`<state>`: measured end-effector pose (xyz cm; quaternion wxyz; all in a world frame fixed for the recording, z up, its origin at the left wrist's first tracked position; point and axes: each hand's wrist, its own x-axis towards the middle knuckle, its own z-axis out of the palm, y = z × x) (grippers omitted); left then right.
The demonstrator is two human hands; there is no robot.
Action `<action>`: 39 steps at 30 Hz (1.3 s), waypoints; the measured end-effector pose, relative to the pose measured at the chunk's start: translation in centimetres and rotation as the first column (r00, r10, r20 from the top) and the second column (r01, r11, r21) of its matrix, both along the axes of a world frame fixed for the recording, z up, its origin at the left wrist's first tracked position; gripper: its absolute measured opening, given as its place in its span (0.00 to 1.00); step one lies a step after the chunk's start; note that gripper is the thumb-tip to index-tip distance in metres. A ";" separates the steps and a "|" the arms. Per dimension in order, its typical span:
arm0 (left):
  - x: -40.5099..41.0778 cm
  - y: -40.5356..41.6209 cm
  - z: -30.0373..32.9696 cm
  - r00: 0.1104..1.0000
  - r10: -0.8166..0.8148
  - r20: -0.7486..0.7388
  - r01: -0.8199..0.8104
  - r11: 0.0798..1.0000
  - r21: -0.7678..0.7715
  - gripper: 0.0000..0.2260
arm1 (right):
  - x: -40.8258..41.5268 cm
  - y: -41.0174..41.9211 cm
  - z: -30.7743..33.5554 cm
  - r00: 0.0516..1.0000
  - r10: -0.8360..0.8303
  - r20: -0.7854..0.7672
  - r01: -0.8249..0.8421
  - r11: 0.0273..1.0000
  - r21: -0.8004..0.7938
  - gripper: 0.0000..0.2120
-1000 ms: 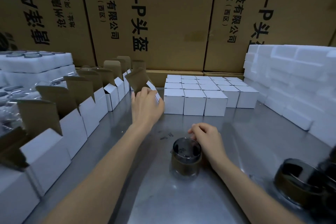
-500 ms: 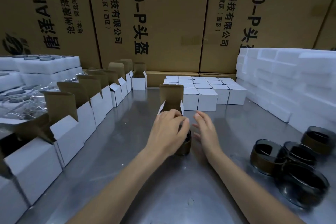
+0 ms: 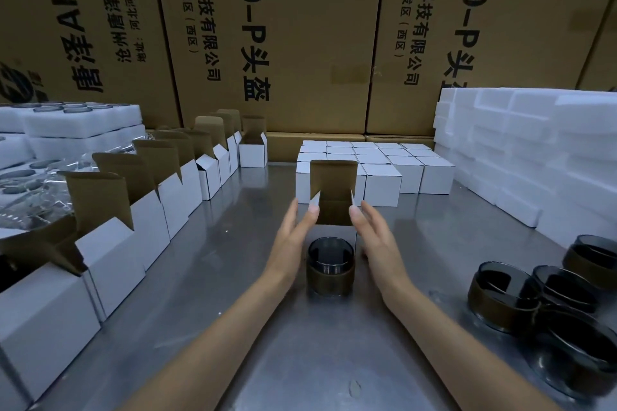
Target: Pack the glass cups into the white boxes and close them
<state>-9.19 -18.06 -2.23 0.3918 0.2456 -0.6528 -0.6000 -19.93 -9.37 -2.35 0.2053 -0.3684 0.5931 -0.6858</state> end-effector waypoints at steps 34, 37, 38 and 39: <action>-0.2 -1.9 -1.4 0.970 -0.155 -0.189 0.177 0.979 0.103 0.39 | 0.2 2.2 5.4 0.872 0.014 -0.489 0.026 0.997 0.075 0.07; -0.1 -1.8 -1.3 0.973 -0.151 -0.172 0.171 0.979 0.108 0.44 | 1.8 3.4 8.3 0.519 0.266 -0.812 0.102 0.924 0.368 0.10; 0.0 -1.8 -1.3 0.973 -0.159 -0.165 0.177 0.979 0.101 0.42 | 2.4 3.7 8.9 0.445 0.291 -0.847 0.142 0.911 0.387 0.10; 0.0 -1.9 -1.4 0.972 -0.169 -0.160 0.185 0.979 0.089 0.39 | 3.0 4.0 9.2 0.420 0.337 -0.843 0.147 0.891 0.430 0.10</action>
